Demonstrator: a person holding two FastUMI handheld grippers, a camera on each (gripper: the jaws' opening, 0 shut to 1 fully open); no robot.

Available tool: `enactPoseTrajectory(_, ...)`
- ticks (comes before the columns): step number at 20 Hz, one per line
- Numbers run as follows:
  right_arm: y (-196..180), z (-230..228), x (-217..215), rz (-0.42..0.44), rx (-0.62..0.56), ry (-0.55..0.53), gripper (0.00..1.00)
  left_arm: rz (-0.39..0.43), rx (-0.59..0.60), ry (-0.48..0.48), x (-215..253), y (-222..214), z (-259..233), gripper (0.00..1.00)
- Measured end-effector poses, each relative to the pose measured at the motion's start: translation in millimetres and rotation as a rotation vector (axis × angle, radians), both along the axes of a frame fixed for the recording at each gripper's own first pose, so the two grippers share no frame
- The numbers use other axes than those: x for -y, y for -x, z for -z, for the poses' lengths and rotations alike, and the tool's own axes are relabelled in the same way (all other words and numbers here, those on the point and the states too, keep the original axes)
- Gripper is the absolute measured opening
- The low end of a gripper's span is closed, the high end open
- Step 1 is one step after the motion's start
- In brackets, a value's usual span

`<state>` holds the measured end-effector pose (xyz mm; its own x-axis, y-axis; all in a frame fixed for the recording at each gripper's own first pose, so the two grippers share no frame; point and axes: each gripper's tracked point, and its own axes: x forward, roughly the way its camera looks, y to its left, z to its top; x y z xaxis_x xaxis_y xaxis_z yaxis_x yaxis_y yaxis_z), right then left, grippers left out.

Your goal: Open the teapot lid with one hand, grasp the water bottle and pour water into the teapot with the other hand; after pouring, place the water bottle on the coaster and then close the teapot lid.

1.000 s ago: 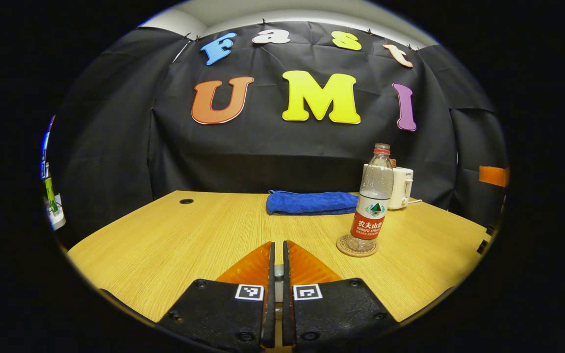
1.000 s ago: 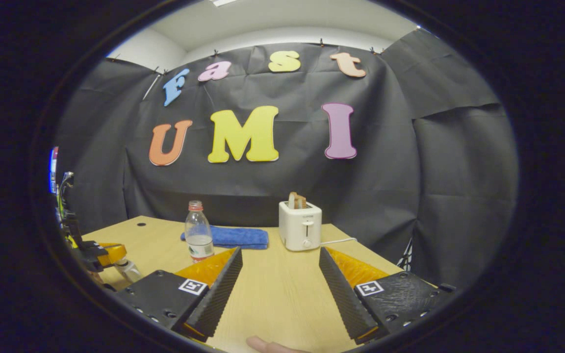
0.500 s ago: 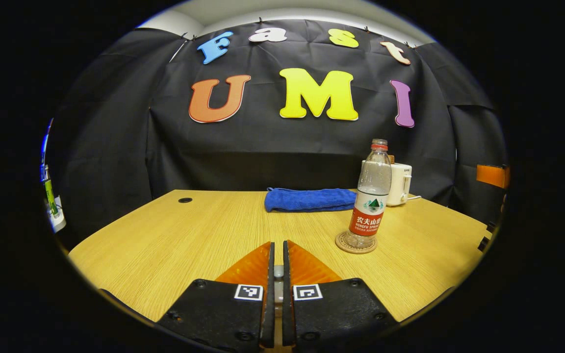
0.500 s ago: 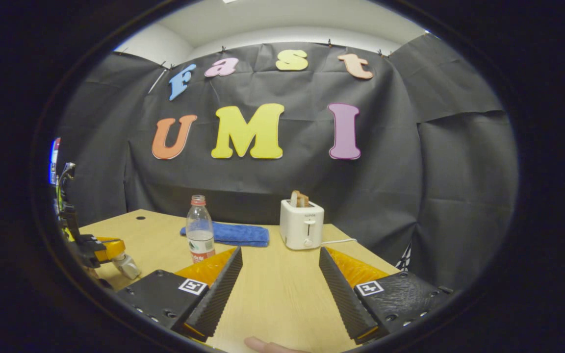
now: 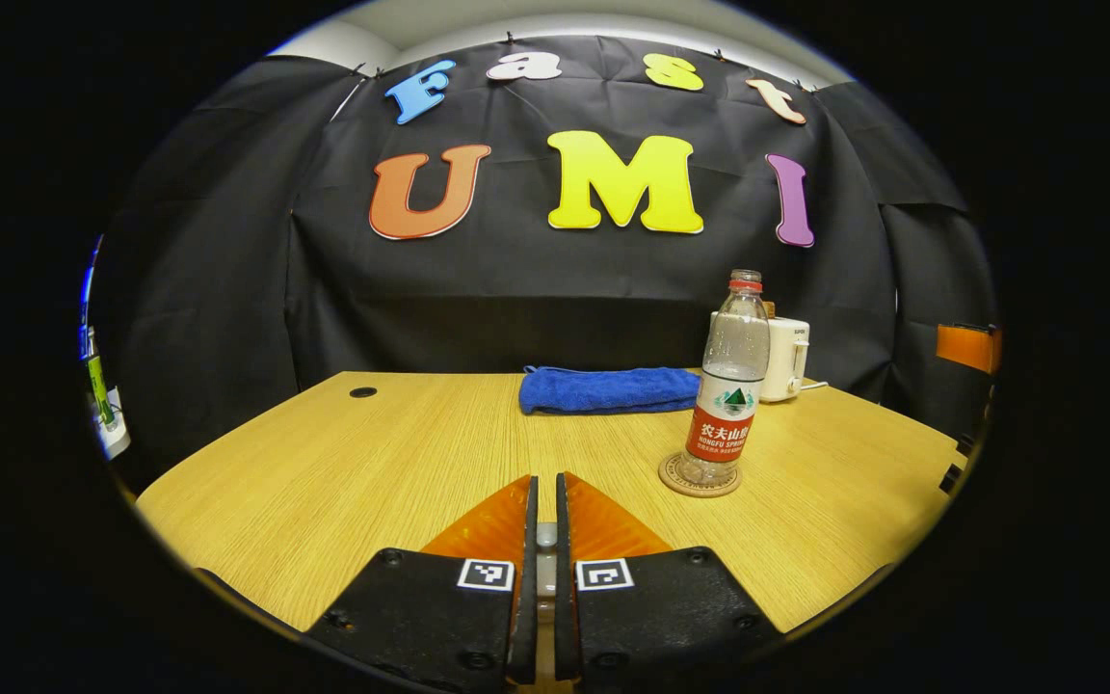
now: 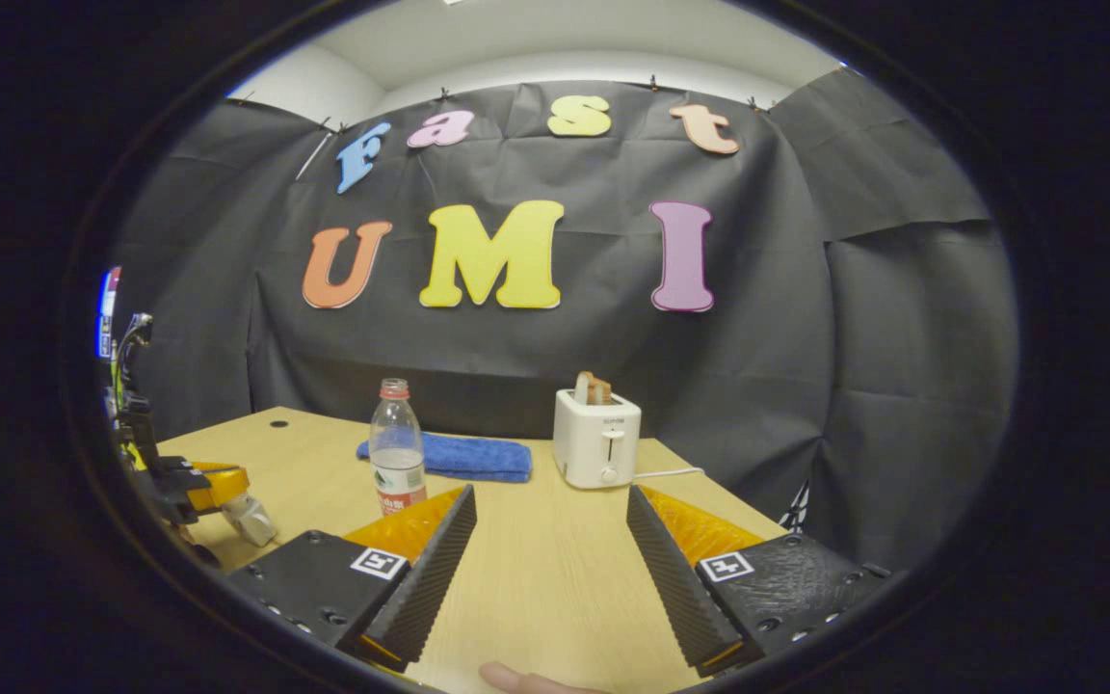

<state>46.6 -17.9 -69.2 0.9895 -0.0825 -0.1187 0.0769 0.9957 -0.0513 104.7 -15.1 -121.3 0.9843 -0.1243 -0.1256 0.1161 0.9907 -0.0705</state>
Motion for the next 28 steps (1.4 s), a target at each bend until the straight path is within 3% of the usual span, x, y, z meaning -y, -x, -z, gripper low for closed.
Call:
enactPoseTrajectory(10,-1.4,3.1,-5.2,-0.009,-0.005,0.007,0.96,-0.027,0.001,-0.005,-10.1,-5.3,0.6,0.13)
enactPoseTrajectory(19,3.2,-2.9,-9.8,-0.016,0.012,0.033,0.96,-0.017,0.050,0.000,-0.4,12.4,-33.8,0.35)
enactPoseTrajectory(22,6.6,-9.3,-10.5,-0.015,0.026,0.039,0.94,-0.033,0.072,-0.045,1.9,25.8,-50.9,0.48)
enactPoseTrajectory(25,11.3,-15.0,-13.4,-0.018,0.036,0.027,0.96,-0.056,0.093,-0.074,1.4,39.2,-69.4,0.48)
enactPoseTrajectory(28,20.8,-23.7,-19.6,-0.040,0.041,0.005,0.96,-0.080,0.105,-0.060,-2.1,56.3,-87.6,0.58)
